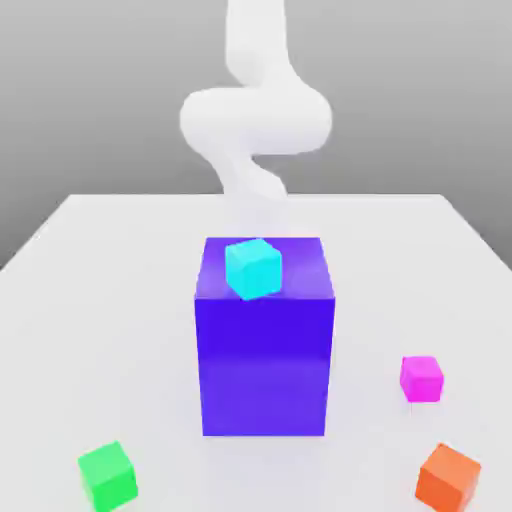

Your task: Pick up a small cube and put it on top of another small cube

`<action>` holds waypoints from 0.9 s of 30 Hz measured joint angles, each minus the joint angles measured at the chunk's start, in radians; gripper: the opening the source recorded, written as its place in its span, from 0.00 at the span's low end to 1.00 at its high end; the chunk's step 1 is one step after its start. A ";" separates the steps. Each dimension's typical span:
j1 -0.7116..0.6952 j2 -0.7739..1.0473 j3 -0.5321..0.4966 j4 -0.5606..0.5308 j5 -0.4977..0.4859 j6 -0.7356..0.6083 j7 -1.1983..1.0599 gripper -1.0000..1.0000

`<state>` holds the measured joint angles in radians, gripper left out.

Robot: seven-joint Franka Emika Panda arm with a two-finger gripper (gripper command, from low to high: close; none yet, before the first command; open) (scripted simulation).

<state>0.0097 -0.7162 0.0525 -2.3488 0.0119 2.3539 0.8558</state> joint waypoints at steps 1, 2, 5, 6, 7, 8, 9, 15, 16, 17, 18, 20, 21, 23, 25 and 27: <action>0.005 0.041 0.026 -0.023 0.005 0.026 0.027 0.50; 0.010 0.080 0.051 -0.045 0.009 0.051 0.055 0.50; 0.027 0.190 0.124 -0.107 0.015 0.121 0.134 0.50; 0.033 0.225 0.148 -0.127 0.016 0.145 0.161 0.50; 0.037 0.261 0.174 -0.148 0.018 0.168 0.186 0.50; 0.043 0.296 0.198 -0.168 0.017 0.191 0.215 0.50; 0.049 0.332 0.222 -0.188 0.016 0.214 0.243 0.50; 0.091 0.550 0.357 -0.310 -0.020 0.351 0.433 0.50; 0.099 0.587 0.377 -0.330 -0.032 0.374 0.469 0.50; 0.109 0.625 0.395 -0.350 -0.047 0.397 0.507 0.50; 0.135 0.664 0.410 -0.370 -0.063 0.420 0.546 0.50; 0.166 0.740 0.421 -0.410 -0.102 0.464 0.628 0.50; 0.186 0.778 0.411 -0.420 -0.134 0.488 0.669 0.50; 0.229 0.853 0.356 -0.415 -0.228 0.538 0.751 0.50; 0.297 0.925 0.268 -0.400 -0.322 0.588 0.825 0.50; 0.383 0.994 0.166 -0.383 -0.397 0.641 0.884 0.50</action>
<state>0.3928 0.2776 0.2181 -2.7319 -0.3855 2.9952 1.7397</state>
